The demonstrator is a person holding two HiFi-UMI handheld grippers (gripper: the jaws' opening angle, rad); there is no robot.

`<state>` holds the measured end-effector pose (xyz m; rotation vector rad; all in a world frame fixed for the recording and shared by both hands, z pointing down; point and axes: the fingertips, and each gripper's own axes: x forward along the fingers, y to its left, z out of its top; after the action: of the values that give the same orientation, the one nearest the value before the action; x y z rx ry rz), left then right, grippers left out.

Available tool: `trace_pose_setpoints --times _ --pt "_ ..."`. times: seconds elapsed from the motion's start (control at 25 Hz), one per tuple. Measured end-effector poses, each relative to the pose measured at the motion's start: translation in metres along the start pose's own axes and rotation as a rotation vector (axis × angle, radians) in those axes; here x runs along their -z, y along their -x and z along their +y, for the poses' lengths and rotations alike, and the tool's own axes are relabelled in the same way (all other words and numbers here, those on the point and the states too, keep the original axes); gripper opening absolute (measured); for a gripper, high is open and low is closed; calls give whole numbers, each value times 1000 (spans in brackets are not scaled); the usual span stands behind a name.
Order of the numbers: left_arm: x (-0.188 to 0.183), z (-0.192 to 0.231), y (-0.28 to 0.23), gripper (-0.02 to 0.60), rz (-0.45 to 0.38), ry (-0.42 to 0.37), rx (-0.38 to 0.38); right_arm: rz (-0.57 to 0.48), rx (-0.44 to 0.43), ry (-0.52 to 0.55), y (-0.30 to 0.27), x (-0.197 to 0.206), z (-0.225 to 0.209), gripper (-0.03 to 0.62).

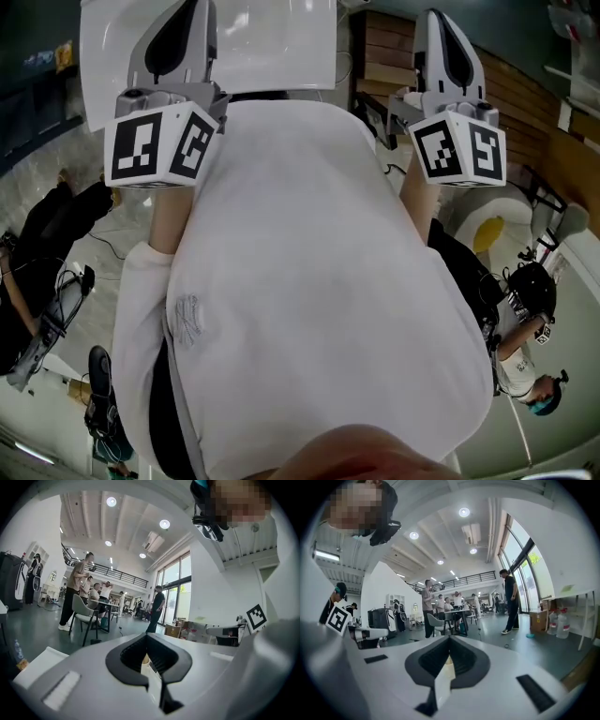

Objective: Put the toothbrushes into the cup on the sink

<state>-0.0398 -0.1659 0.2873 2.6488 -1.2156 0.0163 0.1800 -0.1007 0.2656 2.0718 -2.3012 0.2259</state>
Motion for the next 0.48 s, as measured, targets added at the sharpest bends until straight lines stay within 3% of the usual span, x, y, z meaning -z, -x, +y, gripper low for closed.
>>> trace_pose_setpoints --times 0.48 --pt "-1 -5 -1 -15 11 -12 20 80 77 0 18 28 -21 11"
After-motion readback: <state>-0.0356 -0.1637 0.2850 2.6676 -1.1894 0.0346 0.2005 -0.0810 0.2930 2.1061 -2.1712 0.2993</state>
